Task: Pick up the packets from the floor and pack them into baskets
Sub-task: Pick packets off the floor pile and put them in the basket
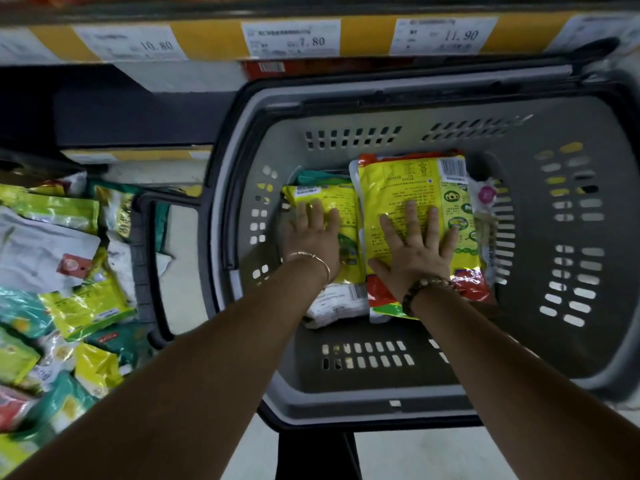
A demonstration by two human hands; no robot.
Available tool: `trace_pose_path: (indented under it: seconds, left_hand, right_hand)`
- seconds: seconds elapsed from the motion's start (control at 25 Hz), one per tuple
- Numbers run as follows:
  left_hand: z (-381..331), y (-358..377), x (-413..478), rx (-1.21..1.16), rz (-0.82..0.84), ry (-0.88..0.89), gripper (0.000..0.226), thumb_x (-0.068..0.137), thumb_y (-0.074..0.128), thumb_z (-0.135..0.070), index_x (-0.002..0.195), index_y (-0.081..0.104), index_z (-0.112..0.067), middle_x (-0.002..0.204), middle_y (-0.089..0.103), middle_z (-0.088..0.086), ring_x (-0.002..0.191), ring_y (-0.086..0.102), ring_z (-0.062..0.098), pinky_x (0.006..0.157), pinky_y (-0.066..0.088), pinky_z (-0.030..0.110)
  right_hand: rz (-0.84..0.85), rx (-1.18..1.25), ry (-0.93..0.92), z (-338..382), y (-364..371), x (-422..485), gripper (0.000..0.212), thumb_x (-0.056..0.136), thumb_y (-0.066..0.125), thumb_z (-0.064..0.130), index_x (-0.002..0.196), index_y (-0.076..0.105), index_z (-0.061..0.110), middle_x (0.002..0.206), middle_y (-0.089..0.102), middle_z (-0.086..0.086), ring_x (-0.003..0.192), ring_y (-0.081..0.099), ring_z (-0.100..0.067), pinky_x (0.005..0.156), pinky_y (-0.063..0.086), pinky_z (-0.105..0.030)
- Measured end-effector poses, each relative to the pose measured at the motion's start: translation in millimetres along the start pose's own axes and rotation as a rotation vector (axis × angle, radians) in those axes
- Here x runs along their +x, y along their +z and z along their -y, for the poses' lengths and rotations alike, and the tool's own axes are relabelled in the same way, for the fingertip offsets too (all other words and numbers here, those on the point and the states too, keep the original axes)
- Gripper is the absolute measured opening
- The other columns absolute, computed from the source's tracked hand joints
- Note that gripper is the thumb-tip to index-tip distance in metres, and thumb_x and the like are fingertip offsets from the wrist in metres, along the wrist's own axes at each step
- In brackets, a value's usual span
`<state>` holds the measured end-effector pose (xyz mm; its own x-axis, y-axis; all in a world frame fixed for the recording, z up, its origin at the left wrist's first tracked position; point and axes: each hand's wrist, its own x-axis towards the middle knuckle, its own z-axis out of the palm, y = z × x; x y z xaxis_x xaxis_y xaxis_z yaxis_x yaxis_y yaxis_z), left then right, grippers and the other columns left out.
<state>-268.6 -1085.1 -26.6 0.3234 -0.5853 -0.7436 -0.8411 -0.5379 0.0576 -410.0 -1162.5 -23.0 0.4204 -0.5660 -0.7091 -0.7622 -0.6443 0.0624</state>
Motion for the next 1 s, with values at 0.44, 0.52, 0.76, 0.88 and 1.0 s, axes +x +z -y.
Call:
trace_pose_path:
  seconds: [0.44,0.52,0.76,0.88,1.0]
  left_hand:
    - [127,-49,-172,-0.576,-0.955,0.308,0.031,0.081,0.05,-0.017,0.107,0.067,-0.013,0.101,0.069,0.005,0.073,0.066,0.029,0.059,0.051,0.03]
    - [176,-35,-197,-0.639,-0.976,0.241,0.029,0.081,0.05,-0.015,0.105,0.065,-0.015,0.1,0.068,0.003,0.074,0.066,0.026,0.058,0.049,0.028]
    - [320,89,-220,-0.692,-0.873,-0.141,0.032,0.078,0.044,-0.019,0.102,0.065,-0.018,0.097,0.069,0.003,0.069,0.067,0.024,0.052,0.043,0.026]
    - [359,156,-210,-0.88,-0.789,-0.43,0.03,0.082,0.051,-0.01,0.105,0.068,-0.017,0.1,0.07,0.004,0.078,0.068,0.026,0.06,0.044,0.025]
    - [395,223,-180,-1.104,-0.734,-0.661,0.031,0.086,0.054,-0.005,0.113,0.064,-0.016,0.107,0.069,0.008,0.093,0.065,0.03,0.075,0.046,0.031]
  right_hand:
    - [-0.811,0.902,-0.283,166,-101,-75,0.03,0.083,0.052,0.009,0.11,0.063,0.0,0.104,0.067,-0.01,0.09,0.063,-0.02,0.078,0.043,-0.02]
    - [-0.814,0.963,-0.355,229,-107,-95,0.026,0.083,0.052,0.006,0.106,0.064,0.003,0.094,0.065,0.001,0.082,0.059,-0.005,0.074,0.039,-0.009]
    - [-0.583,0.932,-0.553,409,-37,-113,0.019,0.085,0.054,0.007,0.098,0.068,0.006,0.09,0.071,-0.008,0.077,0.064,-0.016,0.07,0.046,-0.023]
    - [-0.315,0.887,-0.47,455,25,-92,0.018,0.09,0.055,0.006,0.105,0.066,0.007,0.099,0.071,-0.011,0.091,0.065,-0.023,0.08,0.049,-0.028]
    - [-0.121,0.793,-0.381,480,88,-63,0.023,0.093,0.051,0.01,0.113,0.062,0.011,0.108,0.067,-0.01,0.103,0.061,-0.023,0.085,0.044,-0.025]
